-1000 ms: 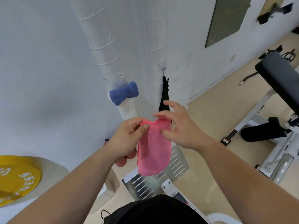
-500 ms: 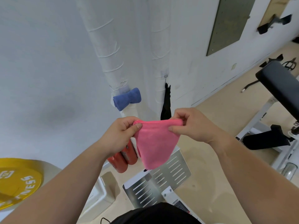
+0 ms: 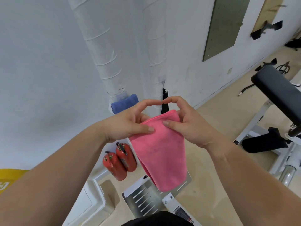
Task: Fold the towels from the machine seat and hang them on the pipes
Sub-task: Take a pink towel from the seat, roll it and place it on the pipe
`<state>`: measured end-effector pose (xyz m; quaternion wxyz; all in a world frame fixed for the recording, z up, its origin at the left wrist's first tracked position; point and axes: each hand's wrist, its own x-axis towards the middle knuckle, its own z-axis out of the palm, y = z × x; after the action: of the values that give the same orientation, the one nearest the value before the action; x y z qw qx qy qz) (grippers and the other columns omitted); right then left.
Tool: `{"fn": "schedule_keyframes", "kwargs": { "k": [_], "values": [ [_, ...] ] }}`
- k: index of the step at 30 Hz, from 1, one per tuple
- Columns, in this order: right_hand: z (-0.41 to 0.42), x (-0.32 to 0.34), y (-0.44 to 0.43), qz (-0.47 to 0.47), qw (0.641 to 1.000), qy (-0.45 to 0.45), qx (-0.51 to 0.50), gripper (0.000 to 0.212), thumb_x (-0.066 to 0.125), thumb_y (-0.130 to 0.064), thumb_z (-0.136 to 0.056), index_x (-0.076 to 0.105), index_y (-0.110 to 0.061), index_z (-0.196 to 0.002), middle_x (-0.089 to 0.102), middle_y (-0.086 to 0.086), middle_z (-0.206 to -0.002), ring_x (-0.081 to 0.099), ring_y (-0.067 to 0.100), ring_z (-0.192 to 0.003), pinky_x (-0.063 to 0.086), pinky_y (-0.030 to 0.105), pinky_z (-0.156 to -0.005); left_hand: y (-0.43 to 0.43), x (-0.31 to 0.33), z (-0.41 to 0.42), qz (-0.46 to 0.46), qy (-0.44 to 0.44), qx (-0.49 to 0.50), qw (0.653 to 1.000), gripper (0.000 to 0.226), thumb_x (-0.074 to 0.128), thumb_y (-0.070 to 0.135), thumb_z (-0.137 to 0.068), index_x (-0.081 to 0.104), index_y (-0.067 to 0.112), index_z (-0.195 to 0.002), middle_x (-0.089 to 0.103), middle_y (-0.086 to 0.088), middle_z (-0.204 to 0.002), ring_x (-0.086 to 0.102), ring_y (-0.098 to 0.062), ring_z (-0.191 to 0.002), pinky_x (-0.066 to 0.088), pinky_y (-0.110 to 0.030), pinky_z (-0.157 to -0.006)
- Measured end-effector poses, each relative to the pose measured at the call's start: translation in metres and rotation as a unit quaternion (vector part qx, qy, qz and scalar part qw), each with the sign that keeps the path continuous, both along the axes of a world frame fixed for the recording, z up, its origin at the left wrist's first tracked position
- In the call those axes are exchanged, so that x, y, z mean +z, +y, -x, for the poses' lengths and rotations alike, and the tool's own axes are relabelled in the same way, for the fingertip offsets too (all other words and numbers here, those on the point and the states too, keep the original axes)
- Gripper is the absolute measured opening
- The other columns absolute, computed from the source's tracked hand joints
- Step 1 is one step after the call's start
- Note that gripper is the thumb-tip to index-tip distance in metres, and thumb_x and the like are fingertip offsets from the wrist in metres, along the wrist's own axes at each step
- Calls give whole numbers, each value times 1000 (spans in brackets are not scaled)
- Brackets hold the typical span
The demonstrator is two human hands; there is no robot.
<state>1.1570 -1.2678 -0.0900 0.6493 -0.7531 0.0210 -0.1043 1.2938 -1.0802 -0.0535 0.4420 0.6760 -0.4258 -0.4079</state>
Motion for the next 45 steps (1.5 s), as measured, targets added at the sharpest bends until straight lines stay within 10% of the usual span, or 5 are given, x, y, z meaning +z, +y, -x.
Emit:
{"fn": "schedule_keyframes", "kwargs": {
  "k": [9, 15, 26, 34, 45],
  "values": [
    [13, -61, -7, -220, 975, -20, -12, 30, 71, -6, -86, 46, -21, -94, 62, 12, -86, 57, 19, -75, 47, 26, -70, -24, -3, -1, -80, -126, 18, 989, 45, 49, -12, -93, 79, 22, -94, 74, 18, -95, 63, -1, -89, 47, -24, -85],
    [7, -98, 1, -78, 992, 88, 43, 36, 79, 1, -81, 77, -23, -108, 75, -8, -115, 65, 6, -115, 48, 25, -103, -28, -5, -16, -91, -123, 69, 986, 55, 47, -13, -92, 83, 28, -98, 78, 3, -99, 60, -16, -90, 43, -37, -85],
    [-13, -142, -2, 94, 981, 171, 12, 27, 77, -3, -82, 79, -22, -101, 67, -5, -120, 60, -4, -101, 43, 3, -81, 10, -9, -68, -5, -96, 287, 953, 65, 45, -14, -87, 81, 38, -101, 74, -2, -120, 60, -18, -96, 47, -37, -90],
    [4, -149, -20, -189, 958, 192, -95, 31, 60, 10, -91, 80, -14, -91, 60, 11, -128, 67, 23, -100, 59, 28, -74, 62, -79, -71, -41, -70, 385, 919, 60, 47, -12, -93, 72, 40, -107, 65, 1, -119, 54, -14, -95, 47, -29, -86],
    [-61, -101, 50, -21, 976, 155, -151, 36, 54, 9, -83, 71, -18, -99, 63, 9, -91, 60, 16, -69, 59, 36, -60, 92, -113, -43, -39, -131, 320, 937, 78, 40, -14, -90, 54, 44, -140, 65, 18, -121, 68, 11, -87, 51, -7, -75]
  ]
}}
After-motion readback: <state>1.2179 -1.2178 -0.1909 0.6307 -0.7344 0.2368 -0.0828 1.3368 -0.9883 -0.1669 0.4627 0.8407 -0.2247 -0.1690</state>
